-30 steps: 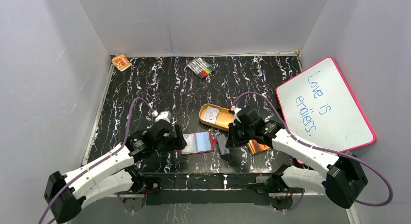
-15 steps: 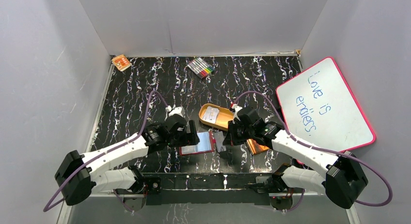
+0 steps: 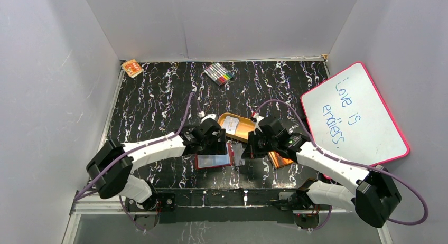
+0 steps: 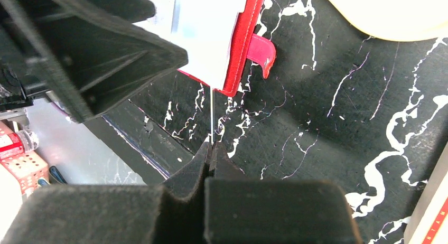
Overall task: Put the credit cards into the card holder
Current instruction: Turn over the card slot in the card holder.
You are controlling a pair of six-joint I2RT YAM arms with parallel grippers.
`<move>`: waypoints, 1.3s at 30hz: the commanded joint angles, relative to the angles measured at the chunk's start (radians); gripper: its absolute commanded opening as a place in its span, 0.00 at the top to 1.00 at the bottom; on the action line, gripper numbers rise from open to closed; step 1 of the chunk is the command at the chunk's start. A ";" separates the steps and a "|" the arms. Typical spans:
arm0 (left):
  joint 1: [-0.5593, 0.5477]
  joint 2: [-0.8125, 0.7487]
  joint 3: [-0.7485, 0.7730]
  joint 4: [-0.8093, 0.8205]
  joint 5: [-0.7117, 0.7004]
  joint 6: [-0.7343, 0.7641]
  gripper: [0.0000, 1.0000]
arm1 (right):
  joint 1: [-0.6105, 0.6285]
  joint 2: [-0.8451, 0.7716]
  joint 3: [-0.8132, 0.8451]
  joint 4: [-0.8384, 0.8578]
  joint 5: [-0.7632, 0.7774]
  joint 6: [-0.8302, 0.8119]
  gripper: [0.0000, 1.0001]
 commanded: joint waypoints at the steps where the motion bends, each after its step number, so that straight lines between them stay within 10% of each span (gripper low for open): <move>1: -0.010 0.055 0.053 -0.003 -0.031 0.043 0.27 | 0.000 -0.061 -0.005 -0.014 0.021 0.007 1.00; 39: -0.012 0.134 -0.056 -0.056 -0.138 0.023 0.95 | 0.000 0.051 -0.003 0.121 -0.174 0.034 1.00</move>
